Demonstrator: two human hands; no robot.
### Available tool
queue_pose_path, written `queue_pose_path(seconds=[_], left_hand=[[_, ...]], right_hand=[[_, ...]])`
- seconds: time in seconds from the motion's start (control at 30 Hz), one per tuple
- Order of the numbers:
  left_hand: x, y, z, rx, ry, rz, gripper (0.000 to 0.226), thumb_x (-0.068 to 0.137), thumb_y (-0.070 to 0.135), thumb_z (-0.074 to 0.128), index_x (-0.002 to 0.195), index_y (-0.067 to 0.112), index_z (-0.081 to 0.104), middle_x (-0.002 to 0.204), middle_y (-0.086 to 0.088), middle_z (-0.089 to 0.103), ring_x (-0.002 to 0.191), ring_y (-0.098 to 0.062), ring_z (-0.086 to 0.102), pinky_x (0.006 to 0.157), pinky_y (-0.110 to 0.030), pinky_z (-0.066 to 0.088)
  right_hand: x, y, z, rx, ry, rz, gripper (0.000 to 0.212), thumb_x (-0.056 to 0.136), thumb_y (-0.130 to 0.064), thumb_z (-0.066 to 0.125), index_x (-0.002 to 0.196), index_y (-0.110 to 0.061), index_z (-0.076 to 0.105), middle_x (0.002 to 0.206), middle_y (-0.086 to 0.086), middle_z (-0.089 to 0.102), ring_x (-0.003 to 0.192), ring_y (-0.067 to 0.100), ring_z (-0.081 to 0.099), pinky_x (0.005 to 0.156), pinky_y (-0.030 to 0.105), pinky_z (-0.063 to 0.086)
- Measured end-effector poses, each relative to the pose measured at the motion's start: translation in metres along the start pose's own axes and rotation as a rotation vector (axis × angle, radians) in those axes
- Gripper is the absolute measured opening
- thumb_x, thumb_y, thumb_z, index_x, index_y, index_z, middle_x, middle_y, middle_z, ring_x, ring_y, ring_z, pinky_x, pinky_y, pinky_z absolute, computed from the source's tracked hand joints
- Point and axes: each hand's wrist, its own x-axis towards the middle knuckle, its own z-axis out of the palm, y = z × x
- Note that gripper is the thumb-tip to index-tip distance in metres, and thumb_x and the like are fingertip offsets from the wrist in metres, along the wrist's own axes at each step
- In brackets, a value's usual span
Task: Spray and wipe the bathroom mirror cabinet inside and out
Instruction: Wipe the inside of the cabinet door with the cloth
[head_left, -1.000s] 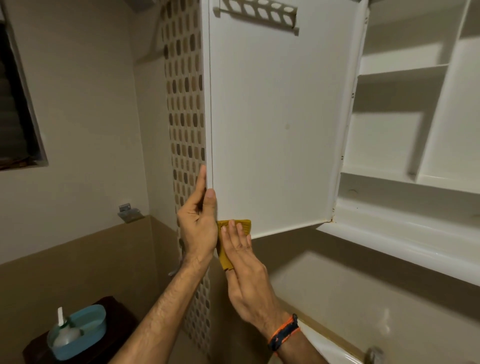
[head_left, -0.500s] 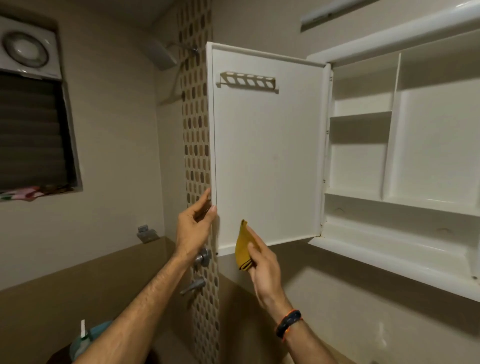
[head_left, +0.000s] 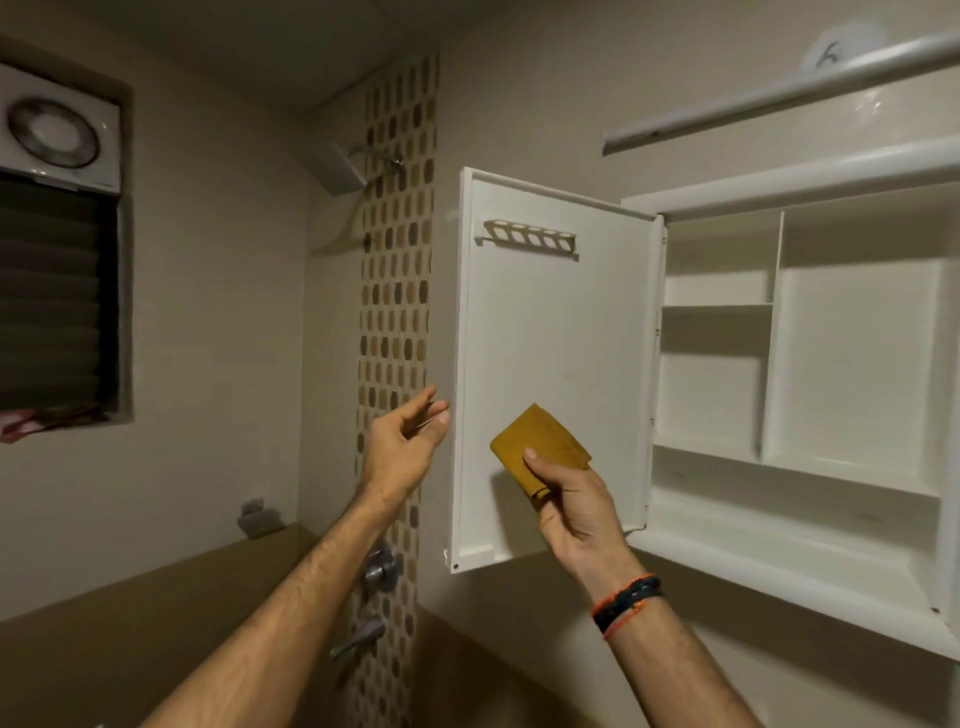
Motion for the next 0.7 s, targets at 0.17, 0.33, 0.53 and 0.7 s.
queue_pose_path(seconds=[0.17, 0.33, 0.53, 0.7], left_hand=[[0.041, 0.004, -0.003, -0.144, -0.096, 0.050, 0.048, 0.091, 0.010, 0.066, 0.137, 0.008, 0.053, 0.122, -0.005, 0.067, 0.113, -0.009, 0.062, 0.104, -0.041, 0.048], [0.078, 0.012, -0.005, -0.312, -0.212, 0.059, 0.047, 0.088, 0.011, 0.069, 0.134, 0.008, 0.056, 0.123, -0.005, 0.067, 0.113, -0.009, 0.063, 0.103, -0.041, 0.049], [0.100, 0.024, 0.001, -0.403, -0.331, 0.112, 0.049, 0.087, 0.014, 0.070, 0.134, 0.014, 0.056, 0.131, -0.001, 0.062, 0.119, -0.008, 0.059, 0.099, -0.036, 0.051], [0.104, 0.029, 0.008, -0.430, -0.341, 0.141, 0.049, 0.088, 0.013, 0.070, 0.135, 0.014, 0.055, 0.131, 0.003, 0.062, 0.117, -0.008, 0.060, 0.096, -0.029, 0.051]], right_hand=[[0.021, -0.012, 0.045, -0.013, -0.025, -0.152, 0.036, 0.070, 0.010, 0.071, 0.105, 0.002, 0.068, 0.103, 0.018, 0.072, 0.094, 0.027, 0.071, 0.076, 0.032, 0.061], [0.035, -0.033, 0.091, -0.109, 0.024, -0.369, 0.022, 0.073, 0.010, 0.070, 0.090, -0.004, 0.072, 0.091, 0.012, 0.075, 0.083, 0.022, 0.073, 0.067, 0.028, 0.060], [0.042, -0.065, 0.154, -0.391, 0.063, -0.642, 0.024, 0.080, 0.005, 0.069, 0.095, -0.014, 0.071, 0.083, -0.002, 0.076, 0.075, 0.009, 0.073, 0.061, 0.023, 0.057], [0.051, -0.077, 0.200, -0.670, 0.009, -0.851, 0.039, 0.084, 0.010, 0.060, 0.095, -0.025, 0.073, 0.088, -0.012, 0.076, 0.088, 0.008, 0.070, 0.075, 0.022, 0.057]])
